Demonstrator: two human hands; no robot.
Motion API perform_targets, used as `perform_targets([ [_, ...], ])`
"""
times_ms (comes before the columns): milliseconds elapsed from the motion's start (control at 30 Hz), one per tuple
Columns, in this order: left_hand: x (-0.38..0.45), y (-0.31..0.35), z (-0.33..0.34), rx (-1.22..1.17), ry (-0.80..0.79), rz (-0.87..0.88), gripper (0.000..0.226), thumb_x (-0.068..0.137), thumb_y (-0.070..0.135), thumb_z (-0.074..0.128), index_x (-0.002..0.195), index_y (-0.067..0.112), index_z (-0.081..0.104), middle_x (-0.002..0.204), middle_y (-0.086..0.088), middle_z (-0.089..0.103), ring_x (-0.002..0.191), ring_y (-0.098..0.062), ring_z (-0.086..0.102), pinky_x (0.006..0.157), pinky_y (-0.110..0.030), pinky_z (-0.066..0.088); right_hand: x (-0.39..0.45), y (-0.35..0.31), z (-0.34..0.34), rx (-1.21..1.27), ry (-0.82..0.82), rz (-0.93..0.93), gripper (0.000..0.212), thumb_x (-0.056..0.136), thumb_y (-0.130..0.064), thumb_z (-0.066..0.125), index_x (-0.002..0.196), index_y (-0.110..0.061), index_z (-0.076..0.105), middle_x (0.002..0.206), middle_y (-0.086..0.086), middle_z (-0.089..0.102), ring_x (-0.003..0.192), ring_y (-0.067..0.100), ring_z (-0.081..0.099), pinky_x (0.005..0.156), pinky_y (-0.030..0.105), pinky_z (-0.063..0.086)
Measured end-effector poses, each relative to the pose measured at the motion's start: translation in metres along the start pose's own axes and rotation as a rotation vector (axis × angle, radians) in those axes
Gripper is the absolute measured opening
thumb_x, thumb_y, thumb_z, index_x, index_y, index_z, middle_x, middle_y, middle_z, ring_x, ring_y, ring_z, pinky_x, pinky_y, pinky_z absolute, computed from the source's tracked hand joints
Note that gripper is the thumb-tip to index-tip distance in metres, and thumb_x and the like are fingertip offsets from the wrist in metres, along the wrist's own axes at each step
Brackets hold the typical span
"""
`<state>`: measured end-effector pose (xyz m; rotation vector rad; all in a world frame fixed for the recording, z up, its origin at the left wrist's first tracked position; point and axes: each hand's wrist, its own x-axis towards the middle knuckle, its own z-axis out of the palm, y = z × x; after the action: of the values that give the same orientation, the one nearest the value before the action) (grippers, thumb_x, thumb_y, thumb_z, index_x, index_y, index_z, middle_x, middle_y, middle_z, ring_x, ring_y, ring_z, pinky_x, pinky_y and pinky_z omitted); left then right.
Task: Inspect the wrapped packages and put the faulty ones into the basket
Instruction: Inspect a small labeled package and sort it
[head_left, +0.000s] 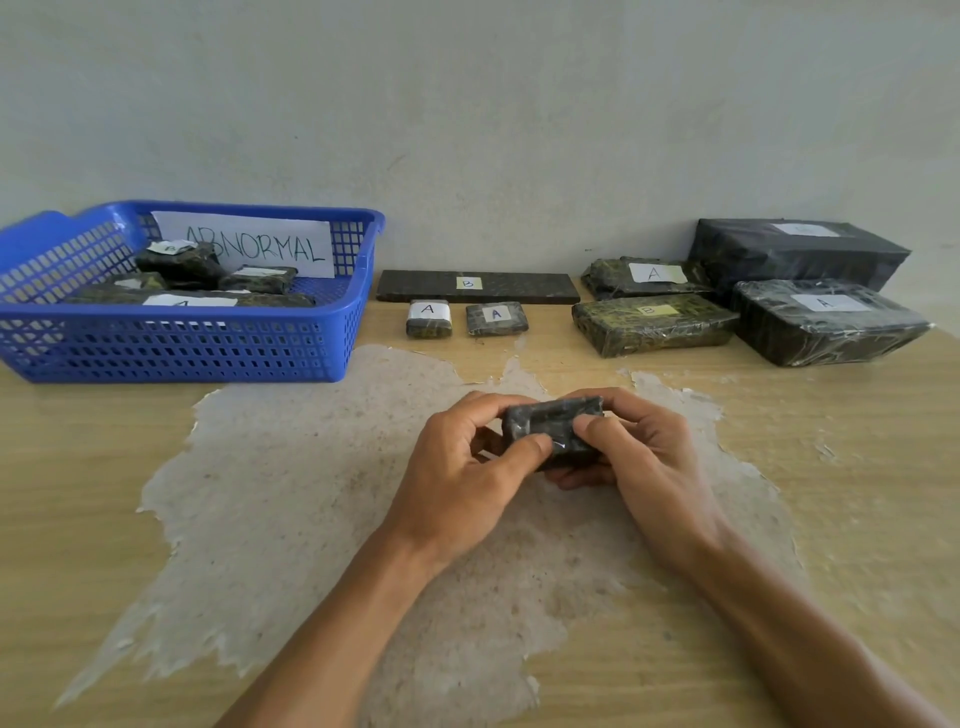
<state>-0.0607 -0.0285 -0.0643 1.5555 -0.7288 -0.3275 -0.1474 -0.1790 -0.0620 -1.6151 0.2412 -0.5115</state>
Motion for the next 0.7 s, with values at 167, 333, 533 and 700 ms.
perform_targets([
  [167,0.0006,0.0033,-0.005,-0.125,0.083,-0.054,0.014,0.096,0.01,0.062,0.1,0.012,0.075,0.092,-0.007,0.076,0.077,-0.015,0.071,0.062,-0.032,0.059,-0.0001,-0.0018,-0.0042,0.026,-0.136,-0.003,0.029,0.093,-0.023,0.063,0.121,-0.019,0.068,0.109,0.007,0.077,0.099,0.028,0.074,0.072,0.039,0.062],
  [333,0.0021,0.0059,-0.0086,-0.221,0.096,-0.119,0.016,0.099,0.01,0.058,0.105,0.008,0.072,0.084,-0.013,0.076,0.061,-0.023,0.066,0.052,-0.033,0.057,-0.0033,-0.0024,-0.0033,-0.039,-0.093,-0.056,0.029,0.092,-0.006,0.069,0.119,-0.015,0.068,0.107,0.002,0.078,0.096,0.023,0.075,0.072,0.033,0.062],
  [533,0.0005,0.0044,-0.0046,-0.147,0.072,-0.068,0.033,0.089,0.009,0.073,0.12,0.019,0.067,0.1,-0.008,0.075,0.065,-0.022,0.071,0.061,-0.031,0.059,-0.003,-0.0052,-0.0025,-0.065,0.047,-0.025,0.02,0.096,-0.003,0.061,0.11,-0.015,0.071,0.094,-0.001,0.08,0.086,0.02,0.076,0.075,0.037,0.063],
  [700,0.0004,0.0011,-0.0036,-0.094,0.095,-0.008,0.022,0.092,-0.002,0.066,0.105,0.013,0.075,0.094,-0.007,0.076,0.064,-0.022,0.071,0.062,-0.03,0.06,-0.0027,-0.0059,-0.0013,-0.053,0.032,-0.006,0.026,0.096,-0.005,0.063,0.118,-0.017,0.067,0.093,0.002,0.08,0.084,0.023,0.076,0.075,0.04,0.061],
])
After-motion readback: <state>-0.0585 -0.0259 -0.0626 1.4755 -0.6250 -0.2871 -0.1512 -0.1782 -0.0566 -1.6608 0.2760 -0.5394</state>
